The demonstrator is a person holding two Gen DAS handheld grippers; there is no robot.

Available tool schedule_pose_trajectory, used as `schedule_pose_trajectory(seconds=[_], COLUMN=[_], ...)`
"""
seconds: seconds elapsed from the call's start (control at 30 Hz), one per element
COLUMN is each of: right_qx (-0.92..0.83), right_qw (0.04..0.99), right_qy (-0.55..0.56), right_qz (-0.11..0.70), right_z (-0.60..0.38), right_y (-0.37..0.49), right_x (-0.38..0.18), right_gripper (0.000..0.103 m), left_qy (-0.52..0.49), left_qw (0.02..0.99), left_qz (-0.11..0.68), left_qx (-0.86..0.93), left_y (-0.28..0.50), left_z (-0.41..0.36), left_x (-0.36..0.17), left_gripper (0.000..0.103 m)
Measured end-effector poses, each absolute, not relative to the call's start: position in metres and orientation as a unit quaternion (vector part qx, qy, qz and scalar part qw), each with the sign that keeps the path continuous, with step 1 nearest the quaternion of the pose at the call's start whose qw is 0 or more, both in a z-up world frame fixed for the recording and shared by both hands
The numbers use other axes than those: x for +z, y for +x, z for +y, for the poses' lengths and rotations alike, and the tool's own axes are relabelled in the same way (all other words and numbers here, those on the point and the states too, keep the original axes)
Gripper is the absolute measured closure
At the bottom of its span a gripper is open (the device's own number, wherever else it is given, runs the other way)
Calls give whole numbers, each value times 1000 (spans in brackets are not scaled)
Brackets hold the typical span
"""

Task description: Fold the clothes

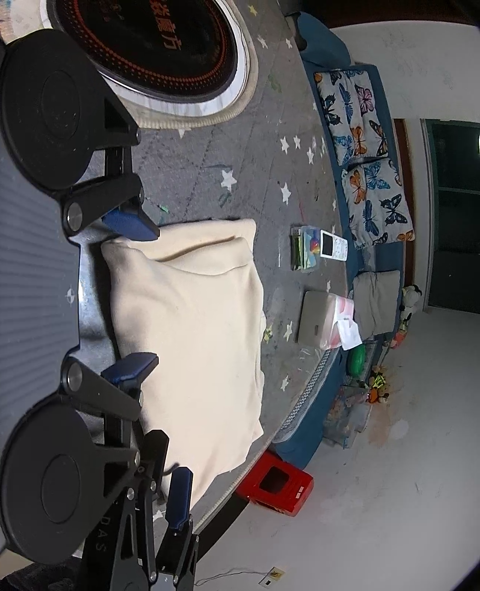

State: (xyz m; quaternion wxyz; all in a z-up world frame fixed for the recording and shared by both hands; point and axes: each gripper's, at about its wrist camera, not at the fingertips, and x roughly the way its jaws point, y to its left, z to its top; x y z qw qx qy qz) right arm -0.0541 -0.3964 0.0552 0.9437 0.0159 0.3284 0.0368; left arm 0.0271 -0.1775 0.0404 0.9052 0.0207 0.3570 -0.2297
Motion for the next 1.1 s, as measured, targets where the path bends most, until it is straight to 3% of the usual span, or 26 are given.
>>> schedule_pose_trajectory(seconds=[0.1, 0.2, 0.27, 0.4, 0.73, 1.1], right_qx=[31, 27, 24, 19, 8, -9], right_qw=[945, 945, 945, 946, 949, 950], right_qy=[18, 19, 17, 20, 18, 44], right_qz=[326, 326, 325, 323, 316, 308], right_z=[-396, -394, -392, -390, -379, -378], right_y=[-60, -66, -70, -77, -97, -115], right_x=[56, 57, 57, 58, 60, 57], right_gripper=[32, 29, 23, 20, 1, 0], left_qy=[18, 15, 15, 13, 15, 14], left_qw=[906, 908, 910, 911, 914, 916], left_qz=[356, 352, 350, 348, 343, 346], left_qx=[-227, -225, -224, -220, -215, -203], left_y=[22, 15, 10, 1, -22, -40], left_z=[-174, -168, -164, -157, -147, -140], left_x=[42, 44, 44, 45, 44, 43], left_gripper=[21, 13, 12, 6, 0, 0])
